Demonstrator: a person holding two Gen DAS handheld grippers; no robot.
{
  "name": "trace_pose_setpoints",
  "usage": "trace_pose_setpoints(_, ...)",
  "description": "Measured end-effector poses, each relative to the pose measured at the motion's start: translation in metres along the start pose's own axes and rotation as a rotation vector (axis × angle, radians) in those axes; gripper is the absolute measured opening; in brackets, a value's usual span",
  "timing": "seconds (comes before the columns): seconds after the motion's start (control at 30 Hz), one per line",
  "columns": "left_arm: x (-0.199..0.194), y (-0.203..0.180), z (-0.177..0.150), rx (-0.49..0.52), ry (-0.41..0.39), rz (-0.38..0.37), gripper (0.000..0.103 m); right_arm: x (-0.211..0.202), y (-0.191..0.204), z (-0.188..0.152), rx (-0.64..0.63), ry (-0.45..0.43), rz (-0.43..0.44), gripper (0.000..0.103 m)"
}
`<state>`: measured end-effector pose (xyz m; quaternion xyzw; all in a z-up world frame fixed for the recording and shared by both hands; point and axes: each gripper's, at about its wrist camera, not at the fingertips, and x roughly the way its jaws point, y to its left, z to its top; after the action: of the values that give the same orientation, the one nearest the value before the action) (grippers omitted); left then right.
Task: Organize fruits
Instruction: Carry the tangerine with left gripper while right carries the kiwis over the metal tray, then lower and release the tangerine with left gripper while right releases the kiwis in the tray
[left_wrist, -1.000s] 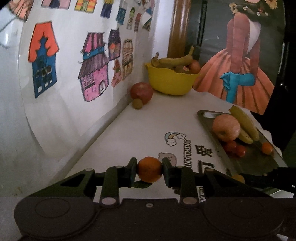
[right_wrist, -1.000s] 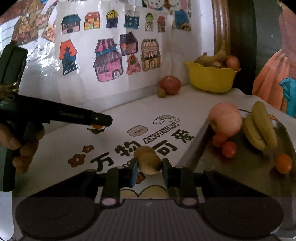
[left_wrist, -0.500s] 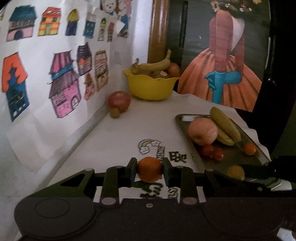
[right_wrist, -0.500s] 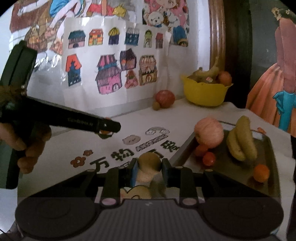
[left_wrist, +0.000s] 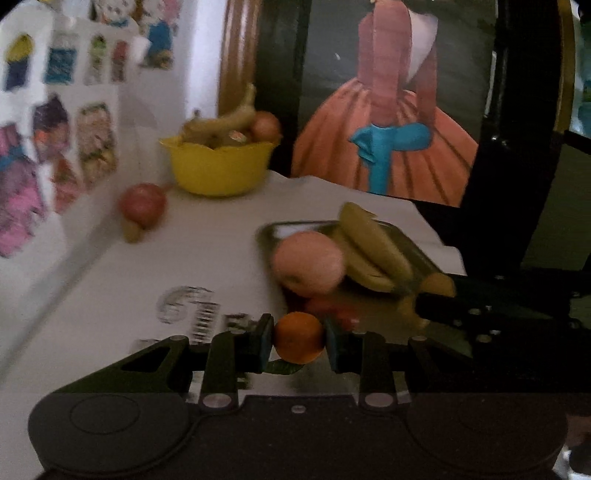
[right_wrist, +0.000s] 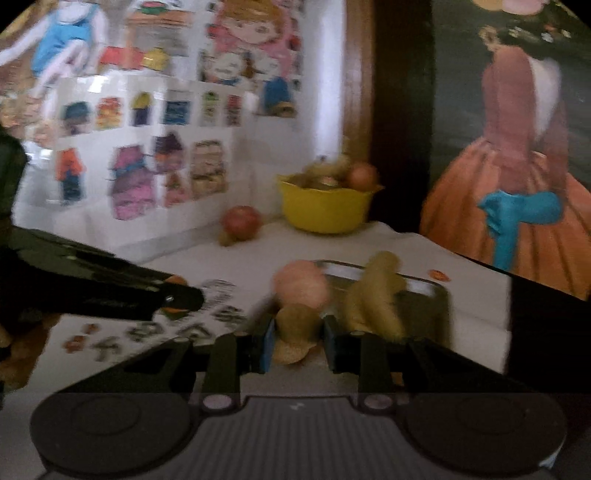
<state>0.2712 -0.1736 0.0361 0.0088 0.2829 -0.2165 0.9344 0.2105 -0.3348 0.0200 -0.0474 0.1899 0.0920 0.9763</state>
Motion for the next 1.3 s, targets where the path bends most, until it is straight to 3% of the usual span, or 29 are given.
trace_pose_setpoints(0.33, 0.043, -0.023, -0.005, 0.013, 0.048, -0.049, 0.031, 0.033, -0.031, -0.006, 0.087, -0.003, -0.018, 0.031)
trace_pose_setpoints(0.9, 0.054, -0.022, -0.009, 0.017, 0.078, -0.038, 0.032, 0.044, -0.040, -0.017, 0.121, 0.030, -0.030, 0.031)
trace_pose_setpoints(1.03, 0.053, -0.019, -0.010, 0.003, 0.080, -0.030, 0.036, 0.041, -0.040, -0.018, 0.124, 0.031, -0.031, 0.039)
trace_pose_setpoints(1.13, 0.050, -0.016, -0.009, -0.012, 0.076, -0.024, 0.039, 0.038, -0.038, -0.018, 0.114, 0.029, -0.038, 0.051)
trace_pose_setpoints(1.3, 0.034, -0.014, -0.008, -0.031, 0.048, -0.029, 0.053, 0.026, -0.037, -0.017, 0.115, 0.020, -0.071, 0.066)
